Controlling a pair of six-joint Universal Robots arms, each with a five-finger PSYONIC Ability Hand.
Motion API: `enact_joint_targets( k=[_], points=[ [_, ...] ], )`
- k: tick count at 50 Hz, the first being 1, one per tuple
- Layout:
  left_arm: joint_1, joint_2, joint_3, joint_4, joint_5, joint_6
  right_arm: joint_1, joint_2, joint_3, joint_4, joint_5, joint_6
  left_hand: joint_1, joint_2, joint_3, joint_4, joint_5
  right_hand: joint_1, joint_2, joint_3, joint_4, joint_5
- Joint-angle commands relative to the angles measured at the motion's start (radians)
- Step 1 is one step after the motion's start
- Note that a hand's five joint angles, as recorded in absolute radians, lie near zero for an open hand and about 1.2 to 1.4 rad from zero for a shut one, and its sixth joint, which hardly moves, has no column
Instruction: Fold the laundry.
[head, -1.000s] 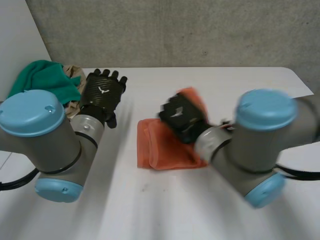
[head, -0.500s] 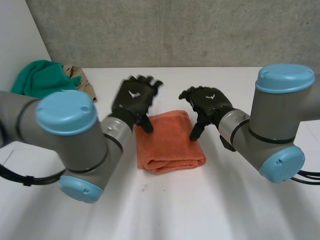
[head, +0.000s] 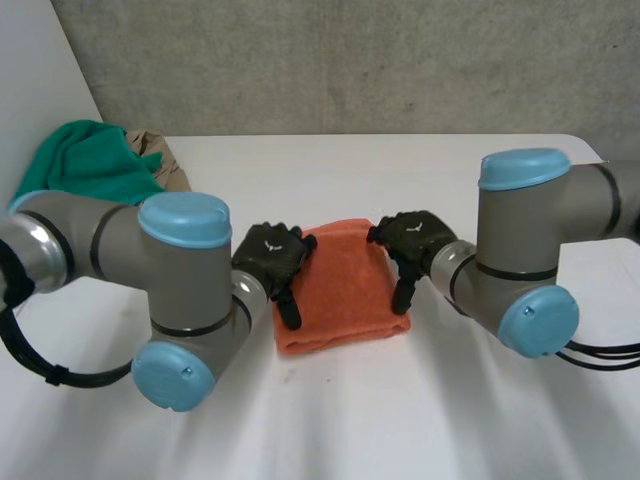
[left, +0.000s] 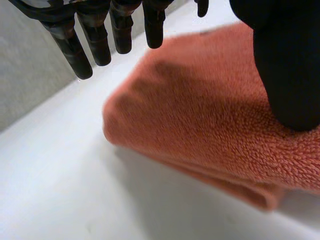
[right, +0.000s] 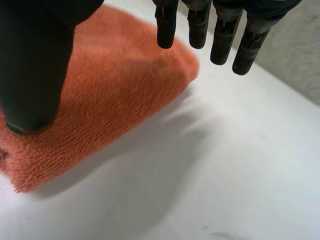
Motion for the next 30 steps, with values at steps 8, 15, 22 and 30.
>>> enact_joint_targets(
  k=[8,15,22,30],
  points=[
    [0.085,0.334,-0.004,-0.048,0.284,-0.024,-0.133,-0.305,0.429,-0.258,0.044,0.370,0.000,-0.012,-0.020,-0.011,-0.029,-0.021,-0.047,-0.043,-0.063,-0.070],
    [0.129,0.377,0.001,-0.151,0.480,-0.075,-0.141,-0.293,0.505,-0.259,0.025,0.436,0.003,-0.009,-0.017,-0.008,-0.026,-0.021,-0.047,-0.043,-0.063,-0.070],
    [0.145,0.378,0.001,-0.162,0.523,-0.079,-0.114,-0.209,0.499,-0.269,-0.012,0.481,0.006,-0.006,-0.014,-0.005,-0.023,-0.021,-0.047,-0.043,-0.063,-0.070],
    [0.142,0.378,-0.007,-0.162,0.523,-0.078,-0.026,-0.101,0.416,-0.295,-0.022,0.545,0.003,-0.009,-0.017,-0.008,-0.026,0.062,0.037,0.041,0.021,0.013]
  ],
)
